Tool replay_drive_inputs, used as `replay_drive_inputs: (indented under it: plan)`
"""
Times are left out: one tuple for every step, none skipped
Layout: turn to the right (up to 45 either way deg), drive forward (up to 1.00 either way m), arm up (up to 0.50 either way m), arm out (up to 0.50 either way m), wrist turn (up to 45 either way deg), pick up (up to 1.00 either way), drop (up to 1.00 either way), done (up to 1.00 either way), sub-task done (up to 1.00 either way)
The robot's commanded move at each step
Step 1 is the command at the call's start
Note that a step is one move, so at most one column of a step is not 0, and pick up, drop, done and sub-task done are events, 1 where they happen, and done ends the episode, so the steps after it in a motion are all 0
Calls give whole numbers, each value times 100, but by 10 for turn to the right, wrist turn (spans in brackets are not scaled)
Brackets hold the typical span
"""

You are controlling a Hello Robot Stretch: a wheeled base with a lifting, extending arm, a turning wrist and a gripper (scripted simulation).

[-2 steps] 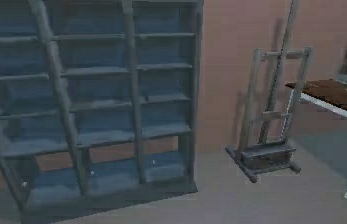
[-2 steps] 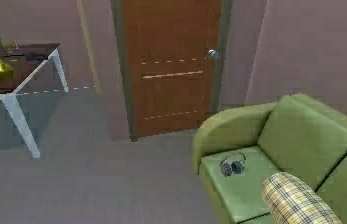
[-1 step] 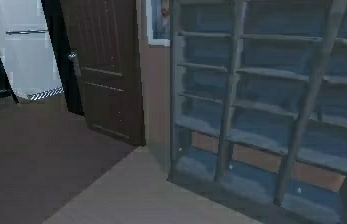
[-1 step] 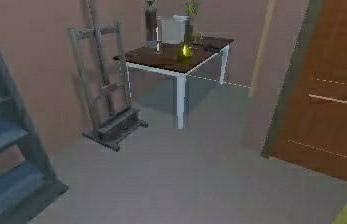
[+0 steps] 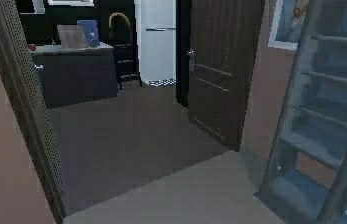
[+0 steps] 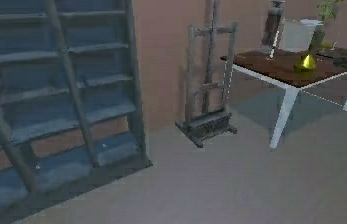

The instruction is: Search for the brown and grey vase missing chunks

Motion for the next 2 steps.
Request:
replay_drive_inputs:
  plan:
    - [0,100,0,0,0,0,0,0,0]
    - [0,20,0,0,0,0,0,0,0]
